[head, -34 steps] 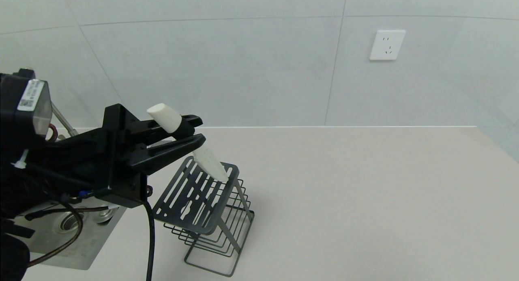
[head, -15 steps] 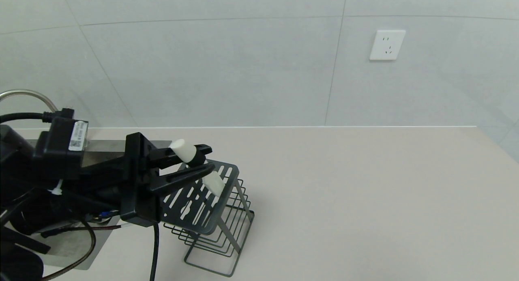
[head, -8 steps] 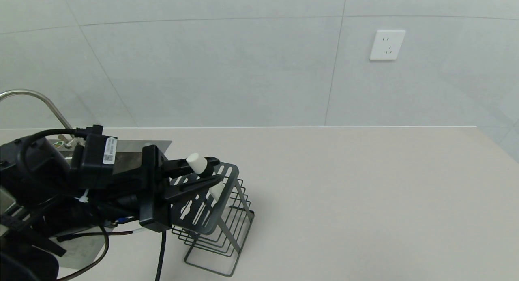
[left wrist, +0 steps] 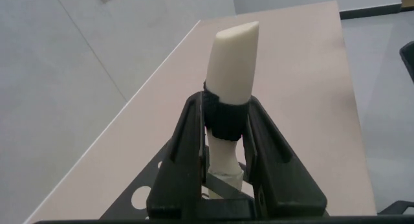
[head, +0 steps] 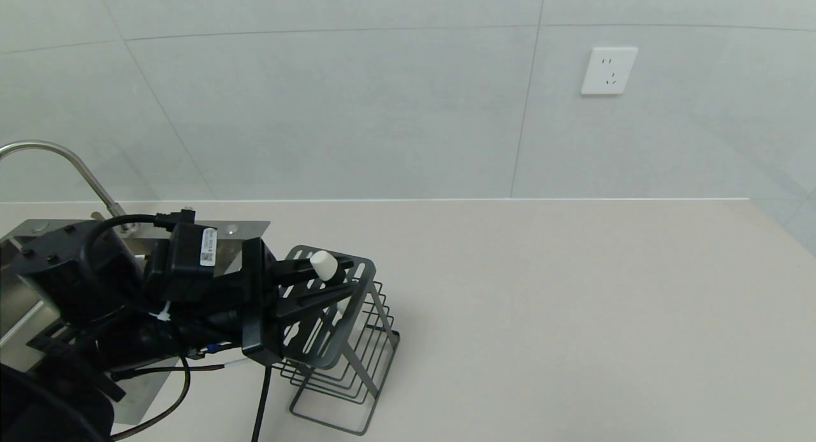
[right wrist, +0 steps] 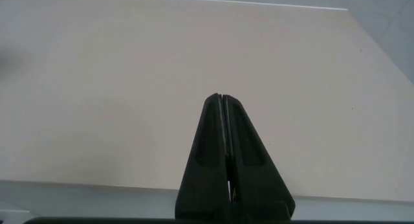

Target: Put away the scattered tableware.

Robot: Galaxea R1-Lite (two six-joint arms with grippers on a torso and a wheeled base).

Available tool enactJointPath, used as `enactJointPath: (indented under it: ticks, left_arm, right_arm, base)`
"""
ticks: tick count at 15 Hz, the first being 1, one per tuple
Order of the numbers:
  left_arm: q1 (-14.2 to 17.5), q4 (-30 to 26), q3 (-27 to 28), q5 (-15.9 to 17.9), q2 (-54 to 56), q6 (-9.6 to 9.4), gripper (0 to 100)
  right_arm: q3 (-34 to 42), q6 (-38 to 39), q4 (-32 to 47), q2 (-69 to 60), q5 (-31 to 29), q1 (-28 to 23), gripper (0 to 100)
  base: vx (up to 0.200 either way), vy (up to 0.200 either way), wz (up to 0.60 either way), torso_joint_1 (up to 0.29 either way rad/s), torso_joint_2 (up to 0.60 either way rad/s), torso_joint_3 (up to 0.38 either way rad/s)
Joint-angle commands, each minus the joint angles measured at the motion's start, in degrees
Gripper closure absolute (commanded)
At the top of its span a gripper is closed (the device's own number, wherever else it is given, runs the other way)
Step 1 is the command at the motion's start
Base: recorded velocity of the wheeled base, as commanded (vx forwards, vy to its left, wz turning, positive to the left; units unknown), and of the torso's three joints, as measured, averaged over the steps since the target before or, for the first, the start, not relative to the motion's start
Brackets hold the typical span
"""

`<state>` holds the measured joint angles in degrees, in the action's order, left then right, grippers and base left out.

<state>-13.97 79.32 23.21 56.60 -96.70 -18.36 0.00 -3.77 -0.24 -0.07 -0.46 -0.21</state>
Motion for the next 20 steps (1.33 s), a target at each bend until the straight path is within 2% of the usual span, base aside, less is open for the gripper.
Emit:
enactJointPath:
  ticks: [1,2,3,8,9,11,13,14,15,16,17,18,19,20]
  left_arm:
    - [0.0,0.0,-0.2,-0.1,-0.7,-0.01,100]
    - [0.0,0.0,-0.4,-0.2,-0.8,-0.01,100]
    - [0.0,0.0,-0.5,-0.3,-0.8,-0.01,0]
    - [0.2,1.2,-1.2,-0.4,0.5,0.17,0]
    - [1.2,3.3,-1.3,-0.4,4.3,0.87,0]
    - [3.3,3.5,-3.5,-0.3,15.5,1.31,0]
    - [3.5,2.2,-11.2,-0.3,33.3,1.66,0]
    - [3.6,-0.9,-14.3,-0.3,40.3,1.66,0]
    - [4.4,-9.7,-19.0,-0.4,51.5,1.92,0]
    - [6.3,-22.2,-21.8,-1.4,63.8,5.0,0]
    - [8.6,-36.7,-22.0,-3.3,77.4,10.54,0]
    - [10.8,-51.1,-20.0,-3.5,88.7,15.81,0]
    - [14.3,-66.3,-17.4,-4.0,96.7,19.24,0]
    - [14.1,-71.2,-17.4,-5.2,96.6,16.43,0]
  right_arm:
    - [0.0,0.0,0.0,0.1,0.0,-0.1,100]
    - [0.0,0.0,0.0,0.1,-0.1,0.0,100]
    - [0.0,0.0,0.0,0.1,0.0,0.0,100]
    - [0.0,0.1,0.0,0.1,0.0,0.0,100]
    - [0.0,0.1,0.0,0.1,0.0,0.0,100]
    - [0.0,0.5,0.1,0.1,-0.1,0.0,100]
    - [0.0,3.3,0.2,0.1,-0.2,0.0,100]
    - [0.0,3.3,0.2,0.1,-0.2,0.0,100]
    - [0.0,3.2,0.2,0.1,0.0,0.0,100]
    - [0.0,3.2,0.2,0.1,0.0,0.0,100]
    - [0.0,3.3,0.2,0.1,-0.1,0.0,100]
    - [0.0,3.3,0.2,0.1,-0.2,0.0,100]
    - [0.0,3.3,0.2,0.1,-0.2,0.0,100]
    - [0.0,3.3,0.2,0.1,-0.2,0.0,100]
  base:
    - [0.0,0.0,0.0,0.0,0.0,0.0]
    - [0.0,0.0,0.0,0.0,0.0,0.0]
    - [0.0,0.0,0.0,0.0,0.0,0.0]
    - [0.0,0.0,0.0,0.0,0.0,0.0]
    - [0.0,0.0,0.0,0.0,0.0,0.0]
    - [0.0,0.0,0.0,0.0,0.0,0.0]
    - [0.0,0.0,0.0,0.0,0.0,0.0]
    - [0.0,0.0,0.0,0.0,0.0,0.0]
    - [0.0,0.0,0.0,0.0,0.0,0.0]
    - [0.0,0.0,0.0,0.0,0.0,0.0]
    - [0.0,0.0,0.0,0.0,0.0,0.0]
    - [0.0,0.0,0.0,0.0,0.0,0.0]
    - [0.0,0.0,0.0,0.0,0.0,0.0]
    - [0.0,0.0,0.0,0.0,0.0,0.0]
